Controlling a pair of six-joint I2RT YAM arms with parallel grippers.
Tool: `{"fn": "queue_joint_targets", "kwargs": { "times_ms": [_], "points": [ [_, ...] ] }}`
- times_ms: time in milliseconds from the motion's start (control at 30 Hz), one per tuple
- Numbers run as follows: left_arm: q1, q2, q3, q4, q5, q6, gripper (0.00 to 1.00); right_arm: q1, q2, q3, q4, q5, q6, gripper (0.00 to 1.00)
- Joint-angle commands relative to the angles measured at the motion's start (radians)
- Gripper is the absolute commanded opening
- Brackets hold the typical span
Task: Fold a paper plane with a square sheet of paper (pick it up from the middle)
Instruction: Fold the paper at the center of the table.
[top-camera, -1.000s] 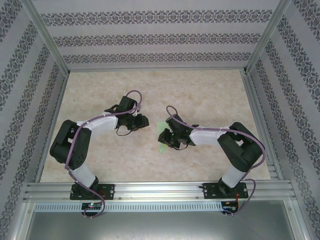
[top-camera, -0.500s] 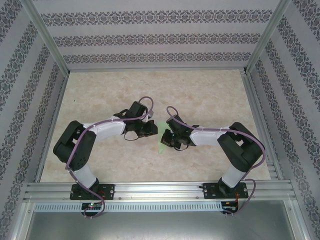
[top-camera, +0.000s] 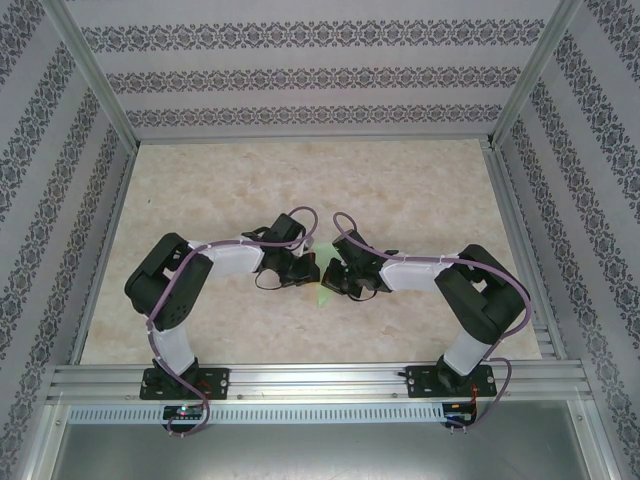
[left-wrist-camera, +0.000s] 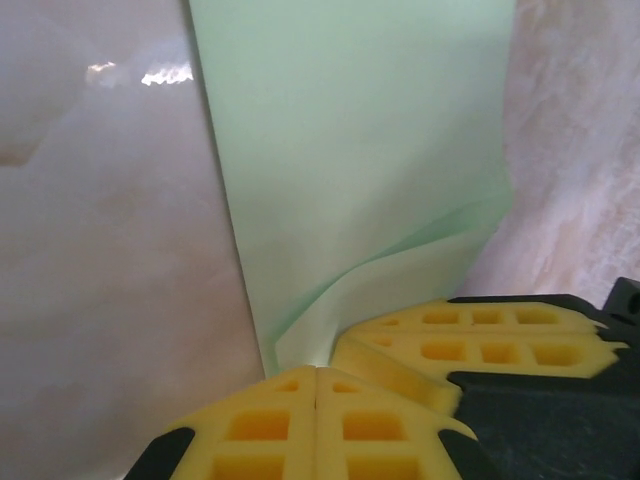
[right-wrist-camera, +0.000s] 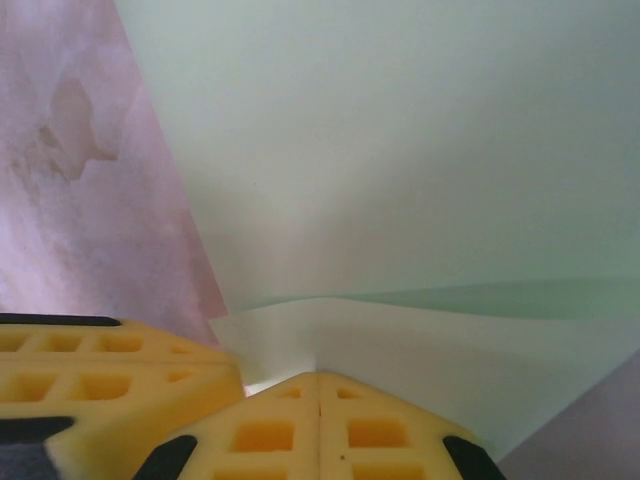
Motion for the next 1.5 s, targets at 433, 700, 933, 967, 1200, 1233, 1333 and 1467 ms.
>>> {"fn": "queue_joint_targets", "kwargs": {
  "times_ms": [433, 700, 933, 967, 1200, 1233, 1333, 1467],
  "points": [
    [-0.021, 0.042, 0.021, -0.04, -0.112, -0.006, 0.0, -0.018, -0.061, -0.079, 0.069, -0.025, -0.063, 0.0],
    [-0.028, 0.062, -0.005, -0.129, -0.216, 0.034, 0.0, -0.053, -0.186, -0.152, 0.184, -0.108, -0.278, 0.0],
    [-0.037, 0.073, 0.006, -0.148, -0.236, 0.039, 0.0, -0.1, -0.129, -0.176, 0.197, -0.136, -0.284, 0.0],
    [-0.037, 0.075, 0.008, -0.154, -0.24, 0.044, 0.0, -0.105, -0.115, -0.176, 0.203, -0.14, -0.283, 0.0],
    [-0.045, 0.087, 0.032, -0.228, -0.31, 0.091, 0.0, -0.142, -0.06, -0.178, 0.19, -0.121, -0.279, 0.0],
    [-0.046, 0.085, 0.034, -0.238, -0.323, 0.1, 0.0, -0.152, -0.062, -0.179, 0.18, -0.112, -0.28, 0.0],
    [-0.045, 0.088, 0.036, -0.259, -0.351, 0.117, 0.0, -0.185, -0.084, -0.188, 0.17, -0.097, -0.271, 0.0],
    [-0.045, 0.107, 0.044, -0.27, -0.352, 0.13, 0.0, -0.205, -0.124, -0.176, 0.151, -0.068, -0.267, 0.0]
  ]
}}
